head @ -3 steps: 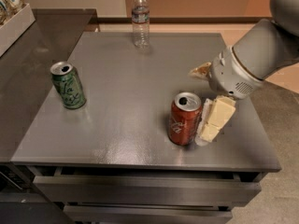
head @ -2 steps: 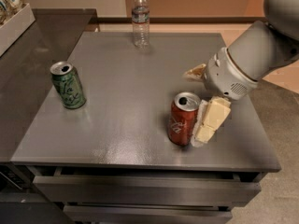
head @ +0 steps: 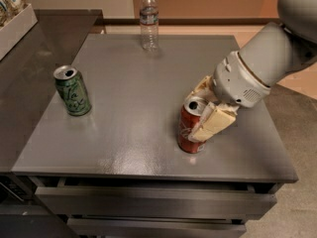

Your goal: Move coke can near water bottle

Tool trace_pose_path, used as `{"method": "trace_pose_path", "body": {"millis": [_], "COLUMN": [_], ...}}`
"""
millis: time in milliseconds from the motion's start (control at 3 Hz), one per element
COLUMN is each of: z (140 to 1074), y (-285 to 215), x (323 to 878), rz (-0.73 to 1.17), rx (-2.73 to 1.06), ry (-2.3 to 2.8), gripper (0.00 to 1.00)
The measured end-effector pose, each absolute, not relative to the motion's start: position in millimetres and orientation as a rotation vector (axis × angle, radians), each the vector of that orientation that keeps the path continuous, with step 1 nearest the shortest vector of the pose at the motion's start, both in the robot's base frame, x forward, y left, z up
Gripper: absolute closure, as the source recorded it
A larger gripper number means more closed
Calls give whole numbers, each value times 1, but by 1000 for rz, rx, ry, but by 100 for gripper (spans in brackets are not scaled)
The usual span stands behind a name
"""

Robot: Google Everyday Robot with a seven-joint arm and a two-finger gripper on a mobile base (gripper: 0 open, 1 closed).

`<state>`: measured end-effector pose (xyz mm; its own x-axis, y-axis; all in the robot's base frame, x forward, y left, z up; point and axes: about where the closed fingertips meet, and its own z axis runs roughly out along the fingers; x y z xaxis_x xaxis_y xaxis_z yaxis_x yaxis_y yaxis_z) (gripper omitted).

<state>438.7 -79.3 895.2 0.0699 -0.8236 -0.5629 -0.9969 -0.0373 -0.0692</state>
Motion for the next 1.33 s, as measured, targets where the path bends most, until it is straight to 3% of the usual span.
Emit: {"method": "trace_pose_path", "body": {"millis": [667,1000,1333], "z": [924,948,969], "y": [-72,-69,-64], "x": [444,475,517], "rz": [482,418,360], "rx": [-1862,-1769,-1674], "ry": [1793,1825,1854], "gripper": [88,100,100]}}
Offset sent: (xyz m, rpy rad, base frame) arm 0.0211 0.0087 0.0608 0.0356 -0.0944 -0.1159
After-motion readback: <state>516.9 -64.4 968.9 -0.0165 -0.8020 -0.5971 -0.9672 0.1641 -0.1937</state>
